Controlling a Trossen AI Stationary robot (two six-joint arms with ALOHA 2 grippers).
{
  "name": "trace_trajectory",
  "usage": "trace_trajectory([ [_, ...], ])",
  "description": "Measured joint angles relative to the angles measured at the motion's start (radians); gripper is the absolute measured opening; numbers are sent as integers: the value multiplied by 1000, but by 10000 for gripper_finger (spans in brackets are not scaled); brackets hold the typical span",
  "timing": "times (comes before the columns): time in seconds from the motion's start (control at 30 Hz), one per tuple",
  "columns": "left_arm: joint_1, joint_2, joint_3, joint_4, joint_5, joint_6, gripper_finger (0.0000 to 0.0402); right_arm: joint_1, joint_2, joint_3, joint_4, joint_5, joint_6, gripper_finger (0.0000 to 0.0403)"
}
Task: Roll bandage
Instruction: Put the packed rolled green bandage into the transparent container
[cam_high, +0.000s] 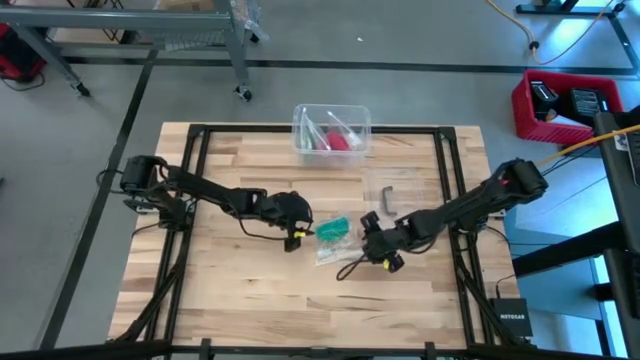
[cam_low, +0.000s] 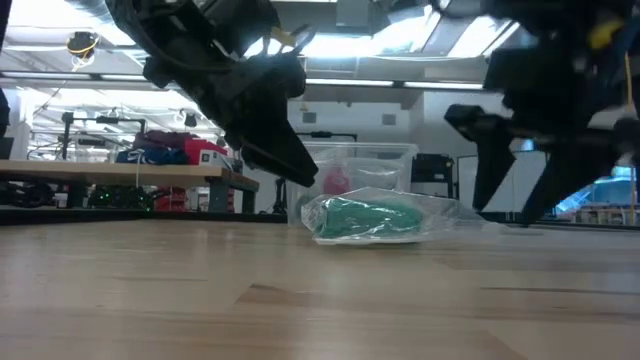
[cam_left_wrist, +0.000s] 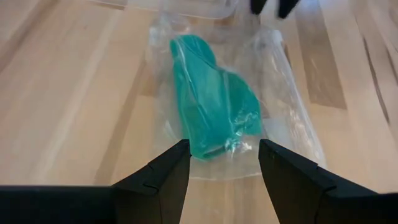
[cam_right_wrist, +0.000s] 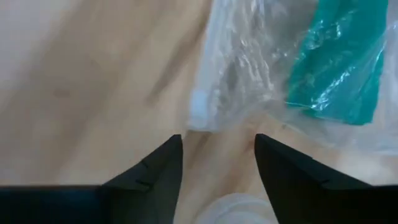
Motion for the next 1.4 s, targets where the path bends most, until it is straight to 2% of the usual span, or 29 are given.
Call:
trace_trajectory([
  [0.17, -4, 0, 0, 5, -30, 9, 182, -1, 92, 0, 78, 119, -163, 180],
  [0.3, -4, 6, 1, 10, -77, 11, 182, 0, 153, 0, 149, 137, -225, 169],
  [0.57, -3, 57, 1, 40, -86, 11, 182, 0, 133, 0, 177, 150, -140, 165],
  [0.77, -3, 124, 1, 124, -90, 5, 182, 35, 98, 14, 188, 125, -93, 165],
  [1.07, -3, 197, 1, 180, -91, -66, 182, 59, 98, 16, 318, 129, -119, 165],
  [1.4, -3, 204, 1, 187, -91, -77, 182, 58, 98, 16, 436, 99, -179, 165],
])
